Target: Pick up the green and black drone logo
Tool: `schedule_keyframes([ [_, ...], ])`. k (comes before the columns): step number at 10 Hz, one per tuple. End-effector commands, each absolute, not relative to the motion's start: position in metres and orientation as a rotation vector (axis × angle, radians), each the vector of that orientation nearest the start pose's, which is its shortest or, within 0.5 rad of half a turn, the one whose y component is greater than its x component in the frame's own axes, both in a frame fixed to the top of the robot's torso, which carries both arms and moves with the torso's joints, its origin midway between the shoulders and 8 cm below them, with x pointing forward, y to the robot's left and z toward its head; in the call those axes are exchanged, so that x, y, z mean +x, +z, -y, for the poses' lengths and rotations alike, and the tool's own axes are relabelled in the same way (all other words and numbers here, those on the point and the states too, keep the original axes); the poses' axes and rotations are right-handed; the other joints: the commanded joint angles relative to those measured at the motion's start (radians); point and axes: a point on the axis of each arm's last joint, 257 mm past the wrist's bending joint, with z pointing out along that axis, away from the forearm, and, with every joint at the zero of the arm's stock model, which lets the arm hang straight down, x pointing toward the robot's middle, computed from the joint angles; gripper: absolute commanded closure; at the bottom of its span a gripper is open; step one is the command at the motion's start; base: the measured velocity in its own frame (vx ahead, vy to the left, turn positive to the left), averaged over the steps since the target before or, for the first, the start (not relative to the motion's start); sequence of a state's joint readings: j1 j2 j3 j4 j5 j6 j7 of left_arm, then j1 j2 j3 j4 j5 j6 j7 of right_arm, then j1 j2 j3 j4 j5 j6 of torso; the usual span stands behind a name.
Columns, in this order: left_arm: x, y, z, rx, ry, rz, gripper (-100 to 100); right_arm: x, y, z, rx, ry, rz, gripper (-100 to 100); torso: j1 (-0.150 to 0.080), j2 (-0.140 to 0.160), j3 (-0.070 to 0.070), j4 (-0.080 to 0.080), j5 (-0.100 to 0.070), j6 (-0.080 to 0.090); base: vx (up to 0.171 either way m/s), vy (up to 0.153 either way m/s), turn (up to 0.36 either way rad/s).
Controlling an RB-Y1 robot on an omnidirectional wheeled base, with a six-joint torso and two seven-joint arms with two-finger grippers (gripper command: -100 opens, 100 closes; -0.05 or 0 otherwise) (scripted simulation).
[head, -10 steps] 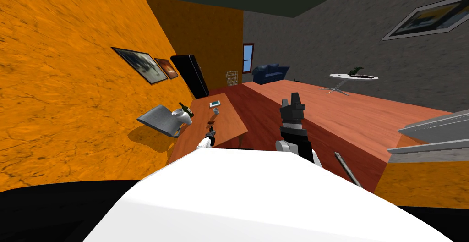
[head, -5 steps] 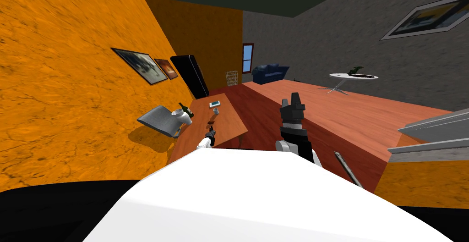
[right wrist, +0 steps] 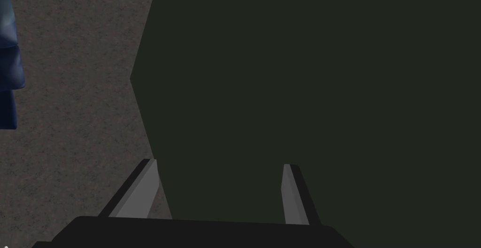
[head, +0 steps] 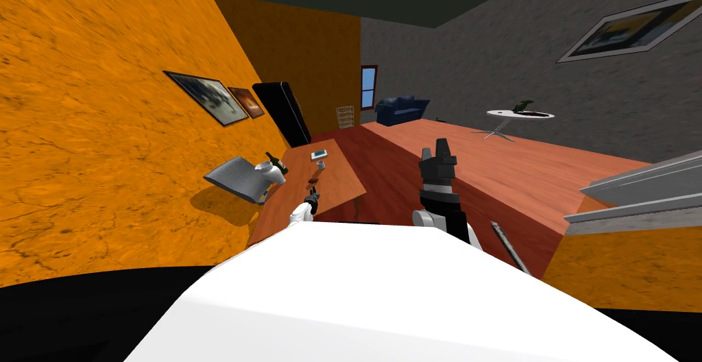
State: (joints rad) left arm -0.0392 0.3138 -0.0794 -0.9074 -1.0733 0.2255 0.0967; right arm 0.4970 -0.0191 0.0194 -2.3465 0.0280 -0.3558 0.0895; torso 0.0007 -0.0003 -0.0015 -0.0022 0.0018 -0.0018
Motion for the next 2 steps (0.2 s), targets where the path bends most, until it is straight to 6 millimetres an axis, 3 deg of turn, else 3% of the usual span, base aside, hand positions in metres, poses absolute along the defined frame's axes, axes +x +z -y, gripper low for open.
schedule_keyframes([
  [1,0.4216,-0.5021,-0.4284,-0.509,0.214,-2.139,100,0.3559,0.0267,0.2695,0.653,1.203,-0.718,0,0.000,0.000,0.000,0.000,0.000,0.000,-0.039,-0.045,-0.002],
  [2,0.4223,-0.5016,-0.4296,-0.509,0.214,-2.139,0,0.3558,0.0266,0.2695,0.653,1.203,-0.718,0,0.001,-0.002,-0.001,0.000,0.000,0.000,-0.007,-0.008,0.002],
])
